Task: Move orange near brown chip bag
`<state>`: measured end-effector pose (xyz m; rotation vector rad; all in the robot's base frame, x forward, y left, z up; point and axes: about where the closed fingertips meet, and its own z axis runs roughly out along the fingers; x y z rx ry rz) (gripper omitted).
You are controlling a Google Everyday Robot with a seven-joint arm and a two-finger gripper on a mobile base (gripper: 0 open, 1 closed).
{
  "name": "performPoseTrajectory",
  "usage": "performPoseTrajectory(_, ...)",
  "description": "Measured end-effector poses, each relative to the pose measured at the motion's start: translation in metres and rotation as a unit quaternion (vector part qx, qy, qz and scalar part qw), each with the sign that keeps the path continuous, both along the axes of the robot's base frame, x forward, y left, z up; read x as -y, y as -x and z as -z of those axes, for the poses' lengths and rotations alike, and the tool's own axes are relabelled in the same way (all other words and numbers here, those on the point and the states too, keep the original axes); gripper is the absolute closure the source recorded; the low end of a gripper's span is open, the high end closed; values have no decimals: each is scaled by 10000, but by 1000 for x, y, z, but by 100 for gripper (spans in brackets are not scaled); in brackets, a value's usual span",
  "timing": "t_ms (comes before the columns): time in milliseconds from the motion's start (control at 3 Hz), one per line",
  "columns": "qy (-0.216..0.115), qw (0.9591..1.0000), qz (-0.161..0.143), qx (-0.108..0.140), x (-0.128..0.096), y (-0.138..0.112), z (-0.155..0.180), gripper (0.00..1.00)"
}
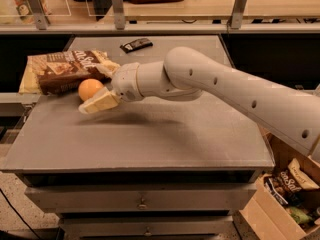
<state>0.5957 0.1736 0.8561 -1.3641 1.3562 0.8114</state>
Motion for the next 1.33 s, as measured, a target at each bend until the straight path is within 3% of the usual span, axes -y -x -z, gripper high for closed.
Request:
performPoseTrajectory(667, 20, 9999, -115, 108, -8, 0, 1, 0)
performPoseTrajectory(1333, 185, 9988, -199, 398, 1, 5, -32, 0)
